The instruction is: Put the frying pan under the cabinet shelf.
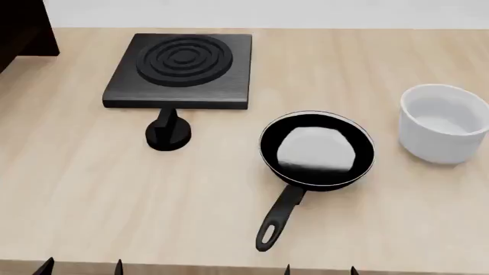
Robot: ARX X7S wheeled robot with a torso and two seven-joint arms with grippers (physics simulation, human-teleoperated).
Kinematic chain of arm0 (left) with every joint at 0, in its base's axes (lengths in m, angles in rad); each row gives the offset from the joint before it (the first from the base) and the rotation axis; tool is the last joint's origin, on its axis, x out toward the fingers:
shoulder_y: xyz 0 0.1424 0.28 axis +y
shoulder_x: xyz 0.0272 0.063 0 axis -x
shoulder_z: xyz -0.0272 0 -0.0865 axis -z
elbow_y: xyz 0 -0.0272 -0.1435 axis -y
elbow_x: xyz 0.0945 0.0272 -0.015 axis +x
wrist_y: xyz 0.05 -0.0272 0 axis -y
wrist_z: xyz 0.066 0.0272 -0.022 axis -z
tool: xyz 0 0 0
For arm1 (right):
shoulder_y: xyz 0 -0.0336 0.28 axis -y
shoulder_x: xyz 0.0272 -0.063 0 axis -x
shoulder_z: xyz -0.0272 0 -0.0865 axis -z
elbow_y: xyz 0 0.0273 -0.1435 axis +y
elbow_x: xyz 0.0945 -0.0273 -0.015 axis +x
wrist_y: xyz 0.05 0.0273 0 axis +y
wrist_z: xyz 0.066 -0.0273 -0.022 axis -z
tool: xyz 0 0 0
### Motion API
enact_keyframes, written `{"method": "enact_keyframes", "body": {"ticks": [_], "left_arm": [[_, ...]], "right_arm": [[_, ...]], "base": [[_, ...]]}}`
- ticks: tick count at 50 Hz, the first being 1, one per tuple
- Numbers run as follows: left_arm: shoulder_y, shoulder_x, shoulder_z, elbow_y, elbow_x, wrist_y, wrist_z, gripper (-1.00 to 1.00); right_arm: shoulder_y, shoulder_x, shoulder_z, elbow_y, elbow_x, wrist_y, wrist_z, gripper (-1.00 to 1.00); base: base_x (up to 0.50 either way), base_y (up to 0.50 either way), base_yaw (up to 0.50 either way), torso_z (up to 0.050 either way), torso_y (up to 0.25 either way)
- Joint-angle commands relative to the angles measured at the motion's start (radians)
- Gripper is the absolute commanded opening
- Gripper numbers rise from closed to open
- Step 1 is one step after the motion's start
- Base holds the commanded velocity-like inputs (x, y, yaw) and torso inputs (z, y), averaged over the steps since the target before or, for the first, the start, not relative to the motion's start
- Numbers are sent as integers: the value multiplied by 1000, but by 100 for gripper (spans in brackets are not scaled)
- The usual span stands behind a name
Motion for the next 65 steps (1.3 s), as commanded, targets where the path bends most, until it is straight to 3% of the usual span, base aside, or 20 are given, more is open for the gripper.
{"method": "enact_keyframes", "body": {"ticks": [1,17,53,55,56,65], "left_arm": [[0,-10,11,0,-10,0,-11,100],[-17,-59,54,-47,-38,110,-39,100],[-7,-108,109,-5,-42,84,-108,100],[-49,-148,127,259,-61,-216,-79,100],[-65,-157,127,311,-68,-322,-74,100],[-196,-201,117,528,-110,-610,-49,100]], "right_arm": [[0,9,-13,0,9,0,13,100],[-15,57,-99,22,9,-48,30,100],[-25,101,-141,3,62,-41,84,100],[13,129,-136,-293,60,259,104,100],[24,140,-140,-336,56,396,103,100],[106,189,-127,-573,81,649,86,100]], "base": [[0,0,0,0,0],[0,0,0,0,0],[0,0,0,50,46],[0,0,0,0,0],[0,0,0,0,0],[0,0,0,0,0]]}}
